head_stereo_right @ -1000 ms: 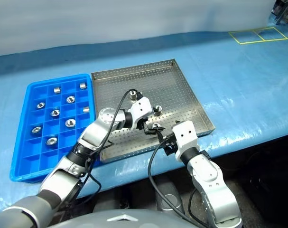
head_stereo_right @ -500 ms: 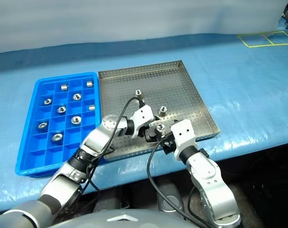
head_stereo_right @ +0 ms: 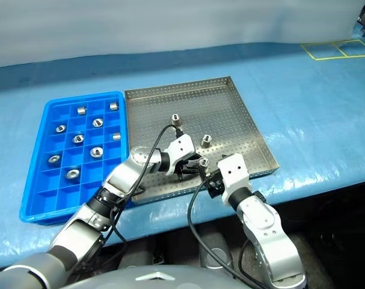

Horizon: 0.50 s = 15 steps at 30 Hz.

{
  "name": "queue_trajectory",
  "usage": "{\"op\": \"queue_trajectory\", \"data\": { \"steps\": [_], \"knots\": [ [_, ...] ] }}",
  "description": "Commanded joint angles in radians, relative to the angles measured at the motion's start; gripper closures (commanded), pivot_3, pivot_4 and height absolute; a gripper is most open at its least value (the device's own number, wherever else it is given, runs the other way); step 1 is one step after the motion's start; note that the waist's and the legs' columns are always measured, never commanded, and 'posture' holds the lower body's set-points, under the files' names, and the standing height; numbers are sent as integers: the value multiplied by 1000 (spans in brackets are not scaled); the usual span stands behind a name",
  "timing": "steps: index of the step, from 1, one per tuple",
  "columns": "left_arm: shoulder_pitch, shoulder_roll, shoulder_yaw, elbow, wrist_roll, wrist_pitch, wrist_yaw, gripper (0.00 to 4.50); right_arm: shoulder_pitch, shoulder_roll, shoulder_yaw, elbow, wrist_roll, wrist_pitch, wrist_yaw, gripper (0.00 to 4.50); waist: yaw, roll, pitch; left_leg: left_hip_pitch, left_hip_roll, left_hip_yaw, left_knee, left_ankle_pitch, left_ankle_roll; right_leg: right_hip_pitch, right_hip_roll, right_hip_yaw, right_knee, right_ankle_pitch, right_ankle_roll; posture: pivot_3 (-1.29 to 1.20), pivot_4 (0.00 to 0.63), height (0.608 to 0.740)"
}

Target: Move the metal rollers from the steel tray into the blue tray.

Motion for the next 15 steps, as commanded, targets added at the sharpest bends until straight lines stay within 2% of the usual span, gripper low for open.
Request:
{"op": "queue_trajectory", "data": {
  "steps": [1, 8, 15],
  "knots": [
    [-11, -2, 54, -32, -15, -13, 40, 2842, 19, -3, -38, -61, 12, 1, -4, 458, -1, 0, 0, 0, 0, 0, 0, 0, 0, 0, 0, 0, 0, 0, 0, -276, 150, 740],
    [13, 18, 253, -197, -64, 10, 184, 2842, 28, -30, -36, -74, 39, 26, 33, 458, -2, 0, 0, 0, 1, 0, 0, 0, 0, 0, 0, 0, 1, 1, 1, -235, 150, 740],
    [159, 70, 434, -445, -115, 87, 308, 2842, -46, -46, 20, -19, 54, 39, 75, 458, 17, 0, 0, 0, 1, 0, 0, 0, 0, 0, 0, 0, 1, 2, 4, -123, 150, 740]
  ]
}}
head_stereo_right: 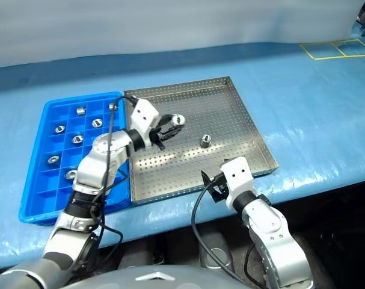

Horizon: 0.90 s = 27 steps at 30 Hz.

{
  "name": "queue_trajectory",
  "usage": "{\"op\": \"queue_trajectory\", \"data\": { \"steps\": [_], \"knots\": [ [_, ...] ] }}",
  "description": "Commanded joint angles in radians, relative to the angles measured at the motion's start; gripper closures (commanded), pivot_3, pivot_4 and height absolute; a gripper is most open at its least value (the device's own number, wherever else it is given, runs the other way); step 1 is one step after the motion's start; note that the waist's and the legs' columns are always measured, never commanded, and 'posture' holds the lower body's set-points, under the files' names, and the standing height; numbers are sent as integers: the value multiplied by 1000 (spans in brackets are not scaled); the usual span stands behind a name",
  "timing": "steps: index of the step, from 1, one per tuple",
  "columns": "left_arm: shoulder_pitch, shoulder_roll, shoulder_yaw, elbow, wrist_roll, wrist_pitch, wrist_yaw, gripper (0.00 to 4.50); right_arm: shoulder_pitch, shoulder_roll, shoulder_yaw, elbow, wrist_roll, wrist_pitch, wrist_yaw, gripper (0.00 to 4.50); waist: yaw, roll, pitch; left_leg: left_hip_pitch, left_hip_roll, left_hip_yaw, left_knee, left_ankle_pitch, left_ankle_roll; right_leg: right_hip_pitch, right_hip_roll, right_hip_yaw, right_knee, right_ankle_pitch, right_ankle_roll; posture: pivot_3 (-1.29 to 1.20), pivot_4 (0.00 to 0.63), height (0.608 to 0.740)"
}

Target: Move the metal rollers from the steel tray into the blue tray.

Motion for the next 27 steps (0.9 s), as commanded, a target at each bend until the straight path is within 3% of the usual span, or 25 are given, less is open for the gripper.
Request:
{"op": "queue_trajectory", "data": {
  "steps": [1, 7, 16, 27],
  "knots": [
    [95, 39, 98, -147, -14, 10, 67, 2842, -69, -9, 49, 36, 10, -8, 36, 458, 10, 0, 0, 0, 0, 0, 0, 0, 0, 0, 0, 0, 0, 0, 0, -110, 150, 740],
    [369, 121, 205, -335, 24, 28, 152, 2842, -252, -9, 173, 178, 12, -60, 141, 458, 68, -1, 0, 1, 1, 0, 0, 0, 0, 0, 0, -1, 1, -2, -5, -22, 150, 740],
    [694, 71, 352, -588, 30, 120, 302, 2842, -432, 59, 300, 365, 10, -165, 261, 458, 181, -4, 0, 0, 0, 0, 0, -1, 1, 1, -4, -6, -2, -1, -10, 150, 150, 740],
    [779, -6, 409, -644, 28, 134, 400, 2842, -512, 116, 380, 467, 7, -248, 360, 458, 236, -4, 0, 0, 0, -3, 1, 0, 0, 2, -4, -10, -2, -4, -9, 240, 150, 740]
  ]
}}
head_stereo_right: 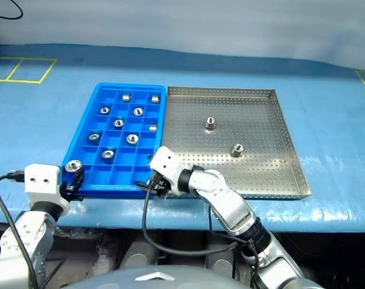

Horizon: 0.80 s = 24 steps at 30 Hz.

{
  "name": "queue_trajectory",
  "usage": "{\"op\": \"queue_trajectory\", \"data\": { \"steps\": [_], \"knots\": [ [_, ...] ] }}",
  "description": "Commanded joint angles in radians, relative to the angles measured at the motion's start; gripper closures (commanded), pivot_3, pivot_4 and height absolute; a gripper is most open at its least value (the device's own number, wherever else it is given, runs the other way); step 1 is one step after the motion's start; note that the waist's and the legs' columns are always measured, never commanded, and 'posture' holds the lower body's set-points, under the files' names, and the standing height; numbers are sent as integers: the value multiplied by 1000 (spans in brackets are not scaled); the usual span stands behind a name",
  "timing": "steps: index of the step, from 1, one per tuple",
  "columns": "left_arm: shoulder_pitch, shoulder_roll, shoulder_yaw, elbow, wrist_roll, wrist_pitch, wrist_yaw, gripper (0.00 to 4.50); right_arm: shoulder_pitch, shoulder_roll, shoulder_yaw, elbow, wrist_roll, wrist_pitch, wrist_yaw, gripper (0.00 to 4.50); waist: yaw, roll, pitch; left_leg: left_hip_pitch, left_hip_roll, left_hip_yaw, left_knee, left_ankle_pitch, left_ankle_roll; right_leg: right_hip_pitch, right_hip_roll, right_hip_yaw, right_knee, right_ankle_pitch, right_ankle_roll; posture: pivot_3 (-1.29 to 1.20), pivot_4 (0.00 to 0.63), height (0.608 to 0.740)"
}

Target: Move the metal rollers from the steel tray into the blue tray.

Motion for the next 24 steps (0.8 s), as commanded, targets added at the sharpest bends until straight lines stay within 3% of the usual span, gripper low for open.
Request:
{"op": "queue_trajectory", "data": {
  "steps": [1, 8, 17, 21, 24],
  "knots": [
    [-6, -6, 6, -44, -1, 0, 20, 2842, -23, 13, 9, -2, 3, -42, 24, 458, 5, 0, 0, 0, 0, 0, 0, 0, 0, 0, 0, 0, 0, 0, 0, 240, 150, 740],
    [6, -9, -18, -56, -31, 54, 15, 2842, -13, 20, 9, -8, -1, -45, 25, 458, 9, 0, 0, 0, 0, 0, 0, 0, 0, 0, 0, -1, 0, 0, -1, 223, 150, 740],
    [-72, 44, 0, -169, -187, 115, -90, 55, 16, 13, -23, -49, 4, -26, -2, 458, 9, 0, 0, 0, 0, -1, 0, 0, 0, -1, 0, -2, 0, -1, -1, 175, 150, 740],
    [-144, 70, -62, -165, -223, 94, -116, 55, 12, 15, -106, -72, 24, 7, -40, 458, 4, 1, 0, 0, 0, -1, 0, 0, -1, -1, -1, -2, 0, -1, -1, 148, 150, 740],
    [-209, 49, -190, -89, -185, 53, -85, 55, -22, 24, -192, -57, 8, 47, -111, 458, -2, 1, 0, 0, 0, -1, 0, 0, -1, 1, -1, -2, 0, -1, -1, 120, 150, 740]
  ]
}}
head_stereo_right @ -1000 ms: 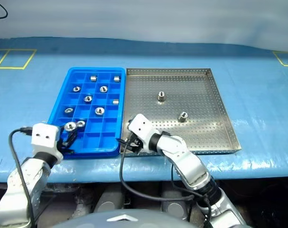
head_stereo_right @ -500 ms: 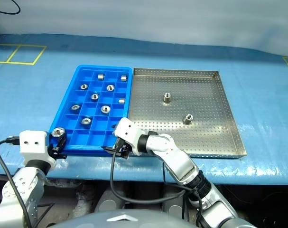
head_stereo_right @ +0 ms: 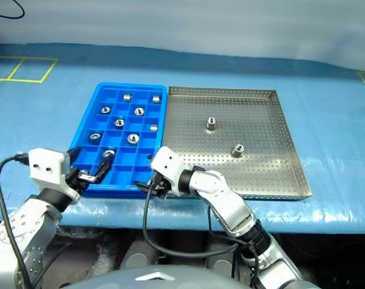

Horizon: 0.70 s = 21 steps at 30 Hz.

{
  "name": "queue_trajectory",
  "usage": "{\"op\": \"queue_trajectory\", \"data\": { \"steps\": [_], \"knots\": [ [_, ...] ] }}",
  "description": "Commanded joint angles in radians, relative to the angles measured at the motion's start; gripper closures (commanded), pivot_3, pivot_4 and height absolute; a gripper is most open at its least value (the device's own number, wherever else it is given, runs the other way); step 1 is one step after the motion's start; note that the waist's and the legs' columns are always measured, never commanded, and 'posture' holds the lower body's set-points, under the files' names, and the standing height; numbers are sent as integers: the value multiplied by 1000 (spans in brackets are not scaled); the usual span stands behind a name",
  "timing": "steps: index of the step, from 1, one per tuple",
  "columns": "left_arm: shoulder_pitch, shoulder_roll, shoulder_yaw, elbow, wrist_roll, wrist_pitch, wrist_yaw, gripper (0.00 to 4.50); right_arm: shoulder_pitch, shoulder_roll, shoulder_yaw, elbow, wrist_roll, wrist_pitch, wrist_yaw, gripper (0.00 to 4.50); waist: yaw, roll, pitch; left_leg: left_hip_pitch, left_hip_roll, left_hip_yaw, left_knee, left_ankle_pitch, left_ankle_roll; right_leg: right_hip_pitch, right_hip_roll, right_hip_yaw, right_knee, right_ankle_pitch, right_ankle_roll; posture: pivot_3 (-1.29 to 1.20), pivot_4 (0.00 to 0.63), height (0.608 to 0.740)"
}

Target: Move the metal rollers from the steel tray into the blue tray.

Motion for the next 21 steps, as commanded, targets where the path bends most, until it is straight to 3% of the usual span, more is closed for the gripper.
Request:
{"op": "queue_trajectory", "data": {
  "steps": [1, 7, 14, 21],
  "knots": [
    [-53, -17, -133, 66, 36, -66, 18, 55, -55, 16, -104, -15, -18, 50, -93, 458, -4, 0, 0, 0, 0, 0, 0, 0, 0, 0, 0, 0, 0, 0, 0, 104, 150, 740],
    [-116, -46, -305, 206, 78, -189, 8, 55, -167, 74, -208, 139, -85, 186, -279, 458, -28, 0, 0, 0, 0, 1, -1, 0, 0, -1, 1, 1, 0, 3, -5, 63, 150, 740],
    [-162, -25, -469, 297, 117, -293, -68, 55, -370, 144, -279, 491, -120, 104, -393, 458, -53, 1, 0, -1, 0, 3, -2, 0, 0, -3, 3, 4, 1, 3, -5, 62, 150, 740],
    [-143, 0, -523, 289, 115, -312, -114, 55, -535, 173, -362, 847, -129, -34, -488, 458, -62, 1, 1, -2, 0, 3, -3, 0, 0, -4, 4, 5, 0, 4, -5, 96, 150, 740]
  ]
}}
